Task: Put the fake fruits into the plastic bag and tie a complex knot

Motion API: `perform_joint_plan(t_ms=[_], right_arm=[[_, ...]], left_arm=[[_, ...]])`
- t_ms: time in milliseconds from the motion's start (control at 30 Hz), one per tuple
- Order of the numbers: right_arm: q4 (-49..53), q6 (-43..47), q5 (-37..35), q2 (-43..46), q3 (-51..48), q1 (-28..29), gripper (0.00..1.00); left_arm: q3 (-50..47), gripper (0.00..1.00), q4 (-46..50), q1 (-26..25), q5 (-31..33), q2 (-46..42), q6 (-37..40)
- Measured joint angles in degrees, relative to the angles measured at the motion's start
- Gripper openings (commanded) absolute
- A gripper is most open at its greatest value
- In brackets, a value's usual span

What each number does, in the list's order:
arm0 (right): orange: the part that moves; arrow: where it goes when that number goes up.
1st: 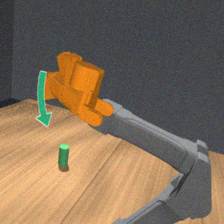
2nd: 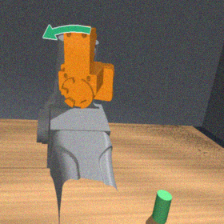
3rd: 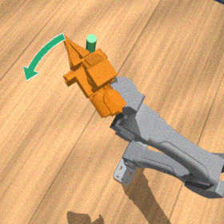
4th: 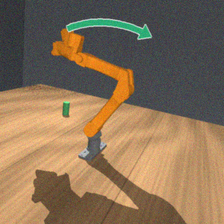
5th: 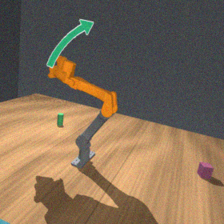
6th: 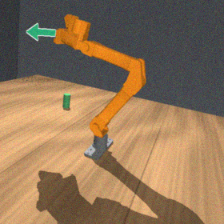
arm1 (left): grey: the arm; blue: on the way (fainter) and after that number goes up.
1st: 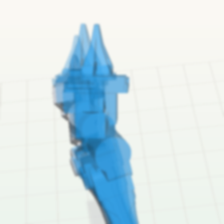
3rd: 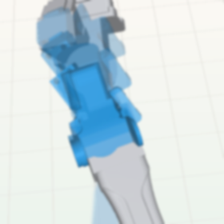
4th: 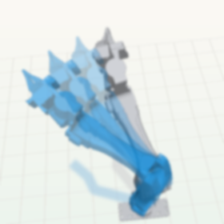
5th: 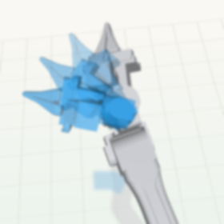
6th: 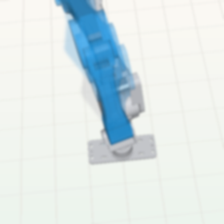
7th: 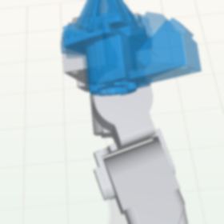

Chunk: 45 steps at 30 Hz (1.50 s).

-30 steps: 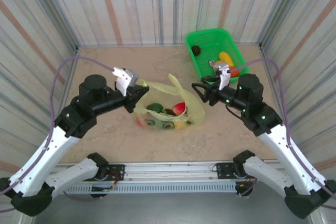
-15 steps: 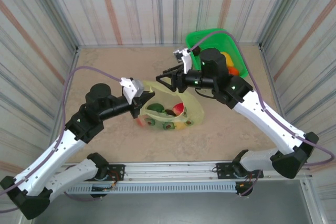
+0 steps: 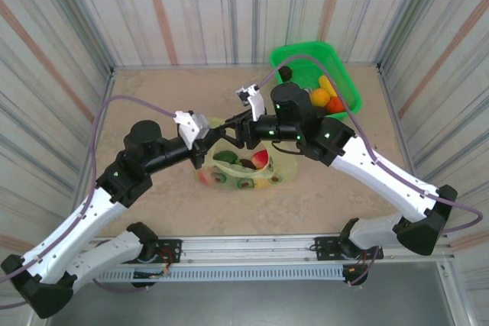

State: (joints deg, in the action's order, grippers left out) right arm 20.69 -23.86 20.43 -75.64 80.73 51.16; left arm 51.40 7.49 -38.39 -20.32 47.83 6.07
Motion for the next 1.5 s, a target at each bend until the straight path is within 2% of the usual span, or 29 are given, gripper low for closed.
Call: perform_joint_plan(t_ms=[200,400,433,500,567,667,733,933,1133,1233,1333,1500], right_arm=[[-0.07,-1.11,-0.66,-1.88,1.18,0.17,0.38],[-0.13,-2.36,-0.22,-3.19,2.16,0.22,0.14],[-0.04,-2.51,-0.02,-3.32,2.36,0.22,0.12],[0.39,-2.6,0.0,-3.41,2.91,0.2,0.1],[2.14,-2.69,0.44,-3.65,4.11,-0.37,0.1],[6.16,-2.73,1.79,-5.44,8.9,-2.75,0.09],[8.44,-2.69,2.67,-7.08,12.87,-4.04,0.09],[18.43,-1.27,5.38,-13.0,26.47,-4.52,0.11],[31.78,1.7,4.33,-19.1,40.96,-4.35,0.11],[36.04,2.14,3.3,-20.48,44.17,-3.72,0.11],[38.23,2.36,2.56,-20.92,44.76,-2.97,0.11],[39.19,2.23,1.84,-21.29,44.76,-2.34,0.08]], left_arm=[[0.0,0.0,1.09,0.0,0.24,0.04,-0.02],[0.0,0.0,1.7,0.0,0.76,0.15,-0.02],[0.02,0.03,1.73,0.0,1.01,0.15,-0.02],[0.02,0.15,1.73,0.0,1.46,0.15,-0.02],[0.02,0.32,1.73,-0.11,2.29,-0.09,-0.22],[0.02,0.47,2.49,-0.39,4.57,-1.42,-0.17],[0.02,0.53,2.99,-0.63,6.67,-2.75,0.04],[0.0,0.59,3.43,-0.74,13.62,-5.44,0.39],[-1.6,0.66,2.45,-0.76,18.8,-8.02,1.66],[-3.82,0.74,-0.9,-0.74,19.56,-9.29,2.08],[-7.45,0.88,-6.49,-0.74,18.8,-9.57,2.54],[-11.98,0.91,-16.33,-0.74,14.62,-7.69,2.93]])
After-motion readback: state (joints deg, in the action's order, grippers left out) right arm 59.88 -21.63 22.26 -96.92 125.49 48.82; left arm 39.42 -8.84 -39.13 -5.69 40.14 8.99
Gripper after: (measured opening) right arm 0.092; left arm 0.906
